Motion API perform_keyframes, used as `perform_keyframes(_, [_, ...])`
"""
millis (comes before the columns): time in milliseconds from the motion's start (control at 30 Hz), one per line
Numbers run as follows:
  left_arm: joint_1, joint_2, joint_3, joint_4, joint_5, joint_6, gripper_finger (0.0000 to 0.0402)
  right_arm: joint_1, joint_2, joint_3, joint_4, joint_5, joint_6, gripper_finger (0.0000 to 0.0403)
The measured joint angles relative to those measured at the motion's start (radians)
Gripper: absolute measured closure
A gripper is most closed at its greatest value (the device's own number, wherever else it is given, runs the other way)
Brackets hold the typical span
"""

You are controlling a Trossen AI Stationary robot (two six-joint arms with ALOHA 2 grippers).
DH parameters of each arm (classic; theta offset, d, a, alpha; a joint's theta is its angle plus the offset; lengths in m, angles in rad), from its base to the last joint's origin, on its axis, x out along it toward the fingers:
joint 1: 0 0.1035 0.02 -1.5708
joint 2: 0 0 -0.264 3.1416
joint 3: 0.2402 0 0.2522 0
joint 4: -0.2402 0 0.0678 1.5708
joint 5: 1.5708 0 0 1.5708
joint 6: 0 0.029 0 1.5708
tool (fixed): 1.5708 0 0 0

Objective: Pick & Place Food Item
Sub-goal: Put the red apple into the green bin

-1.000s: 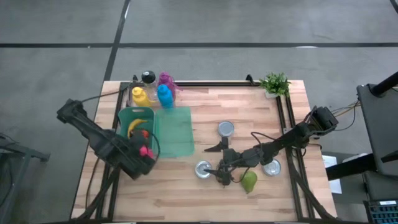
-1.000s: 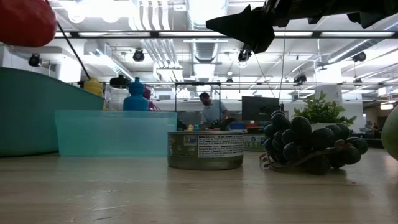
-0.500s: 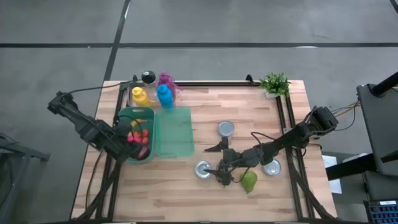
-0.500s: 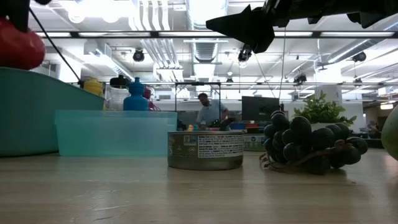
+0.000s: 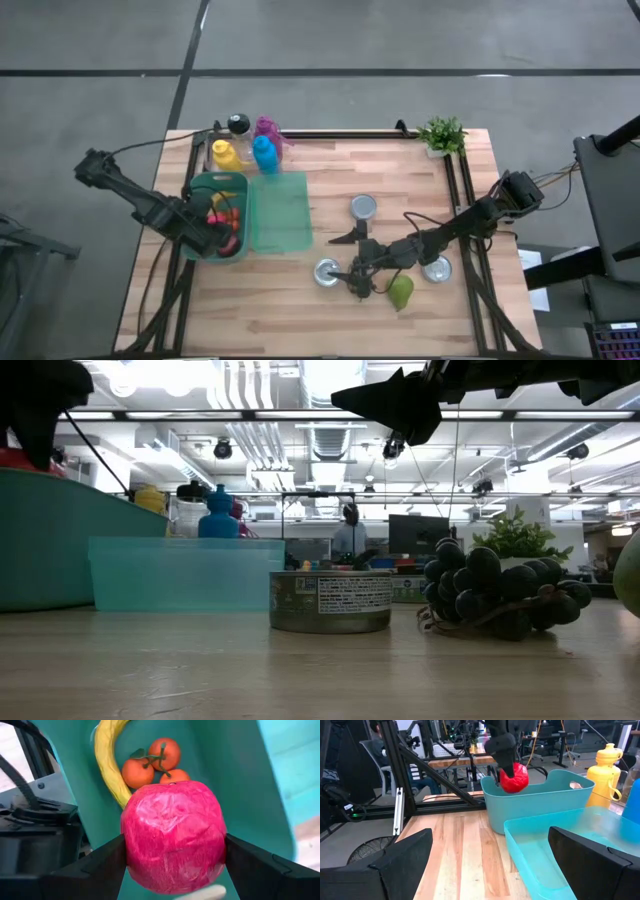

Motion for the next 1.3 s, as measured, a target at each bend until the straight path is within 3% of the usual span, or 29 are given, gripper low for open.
perform_keyframes(433, [0.081, -0.001, -0.140, 0.207, 0.065, 0.098, 0.0102, 0.000, 0.000, 0.000, 0.000, 0.000, 0.000, 0.0006])
perform_keyframes(933, [0.092, -0.002, -0.159, 0.241, 0.079, 0.101, 0.0102, 0.000, 0.000, 0.000, 0.000, 0.000, 0.000, 0.0006])
perform_keyframes(1300, [0.092, 0.000, -0.163, 0.254, 0.094, 0.100, 0.0024, 0.000, 0.000, 0.000, 0.000, 0.000, 0.000, 0.0006])
